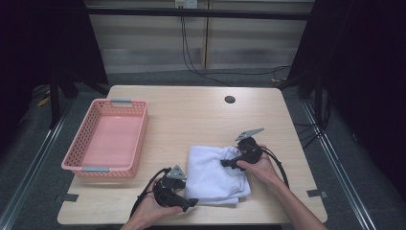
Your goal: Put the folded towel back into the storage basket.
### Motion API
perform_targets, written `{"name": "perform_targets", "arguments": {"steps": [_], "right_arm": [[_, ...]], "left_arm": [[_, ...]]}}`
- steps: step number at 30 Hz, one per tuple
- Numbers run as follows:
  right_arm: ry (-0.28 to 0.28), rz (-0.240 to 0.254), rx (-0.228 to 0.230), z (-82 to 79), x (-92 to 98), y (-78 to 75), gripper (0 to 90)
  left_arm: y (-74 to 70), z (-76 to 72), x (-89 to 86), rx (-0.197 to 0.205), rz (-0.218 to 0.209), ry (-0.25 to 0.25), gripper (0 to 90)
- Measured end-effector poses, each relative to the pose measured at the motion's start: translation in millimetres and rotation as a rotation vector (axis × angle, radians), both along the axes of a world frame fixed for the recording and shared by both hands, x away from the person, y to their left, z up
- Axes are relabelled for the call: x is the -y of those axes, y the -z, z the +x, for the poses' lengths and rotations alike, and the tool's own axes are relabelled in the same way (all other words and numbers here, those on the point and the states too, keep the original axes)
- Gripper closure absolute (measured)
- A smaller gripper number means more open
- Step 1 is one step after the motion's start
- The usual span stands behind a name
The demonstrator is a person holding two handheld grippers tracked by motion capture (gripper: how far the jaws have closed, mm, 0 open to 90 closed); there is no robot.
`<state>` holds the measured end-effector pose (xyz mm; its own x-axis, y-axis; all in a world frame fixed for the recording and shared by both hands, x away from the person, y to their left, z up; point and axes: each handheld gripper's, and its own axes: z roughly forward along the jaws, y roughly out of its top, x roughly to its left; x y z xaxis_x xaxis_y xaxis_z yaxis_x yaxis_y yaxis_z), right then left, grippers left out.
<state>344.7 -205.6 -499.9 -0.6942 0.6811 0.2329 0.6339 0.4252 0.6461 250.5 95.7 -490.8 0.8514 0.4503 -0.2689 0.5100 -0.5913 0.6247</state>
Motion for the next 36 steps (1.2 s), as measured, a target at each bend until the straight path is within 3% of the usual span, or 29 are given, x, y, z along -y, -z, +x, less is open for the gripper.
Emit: {"name": "perform_targets", "arguments": {"steps": [1,6,10,15,18,21,26,32,36], "right_arm": [[-0.008,0.007,0.004,-0.4,0.4,0.0,20.6],[-0.014,0.015,0.014,-2.8,-0.1,0.9,25.8],[-0.022,-0.006,0.018,-6.6,-5.3,-0.7,35.4],[-0.035,0.017,0.002,-9.0,-7.0,-0.8,48.1],[-0.046,0.023,-0.008,-9.4,-7.4,-1.0,52.5],[-0.060,0.031,-0.008,-10.1,-8.1,-1.5,58.2],[-0.058,0.047,-0.010,-8.8,-6.9,-1.9,61.0],[-0.044,0.063,-0.004,-6.5,-5.3,-4.7,63.0],[-0.027,0.077,-0.004,-0.6,-2.9,-6.0,63.4]], "left_arm": [[-0.4,0.4,-0.3,0.007,0.020,0.002,23.2],[0.7,0.2,0.7,0.014,-0.001,-0.013,28.6],[0.5,-2.2,3.4,0.031,0.004,-0.011,39.6],[0.6,-1.4,4.0,0.042,0.009,-0.003,56.9],[0.2,-0.8,4.9,0.029,0.010,0.003,62.6],[-1.3,0.4,4.1,0.024,0.011,0.016,65.9],[-4.0,1.5,2.7,-0.001,-0.038,0.006,68.6],[-9.8,1.7,1.2,0.009,-0.081,0.009,69.6],[-12.6,2.6,-0.5,0.014,-0.080,-0.001,69.7]]}}
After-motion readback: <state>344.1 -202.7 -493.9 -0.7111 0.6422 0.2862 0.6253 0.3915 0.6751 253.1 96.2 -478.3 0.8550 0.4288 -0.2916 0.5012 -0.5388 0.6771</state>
